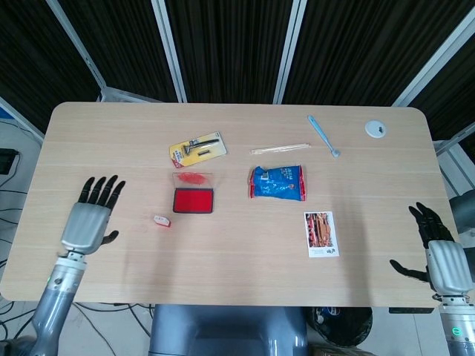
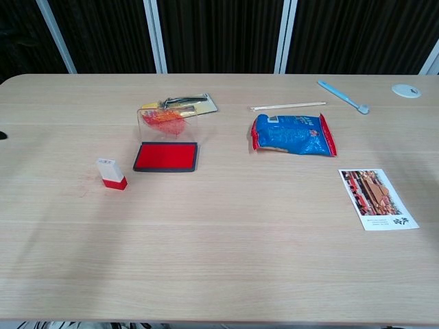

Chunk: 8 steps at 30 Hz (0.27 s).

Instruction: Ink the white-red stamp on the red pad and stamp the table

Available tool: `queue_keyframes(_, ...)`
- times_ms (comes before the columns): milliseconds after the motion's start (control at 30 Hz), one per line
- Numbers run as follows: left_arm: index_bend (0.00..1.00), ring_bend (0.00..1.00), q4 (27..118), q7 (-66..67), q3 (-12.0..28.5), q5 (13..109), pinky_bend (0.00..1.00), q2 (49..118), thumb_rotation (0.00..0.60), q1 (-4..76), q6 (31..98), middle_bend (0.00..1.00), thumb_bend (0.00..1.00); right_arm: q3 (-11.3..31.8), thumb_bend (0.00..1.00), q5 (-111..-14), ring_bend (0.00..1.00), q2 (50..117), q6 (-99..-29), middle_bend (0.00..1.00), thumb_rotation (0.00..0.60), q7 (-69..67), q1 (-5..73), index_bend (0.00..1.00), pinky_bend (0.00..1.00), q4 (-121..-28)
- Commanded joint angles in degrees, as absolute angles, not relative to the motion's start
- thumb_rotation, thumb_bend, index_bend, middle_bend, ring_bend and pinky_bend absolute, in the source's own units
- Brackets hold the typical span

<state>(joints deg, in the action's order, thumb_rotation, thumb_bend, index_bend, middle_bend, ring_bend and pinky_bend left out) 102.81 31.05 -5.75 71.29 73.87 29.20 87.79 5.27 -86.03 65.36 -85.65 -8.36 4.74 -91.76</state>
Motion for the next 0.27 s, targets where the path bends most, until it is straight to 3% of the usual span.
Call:
queue_keyframes(33,0.0,0.0,99.59,22.29,-9.44,77.2,0.0,71.01,0.6,22.13,95.0,0.0,0.06,5.43,0.07,-85.84,0.0,65.76,-85.93,0.0,0.6,-6.55,4.77,0.0,0.19,-91.29)
queue_keyframes(267,0.0,0.0,94.41,13.78,-10.05,78.29,0.0,69.94,0.6,16.56,97.63,0.0,0.06,5.73,0.07,-86.75,0.0,66.8,-87.71,0.0,0.6,-5.62,4.58,0.0,0.19,-91.03)
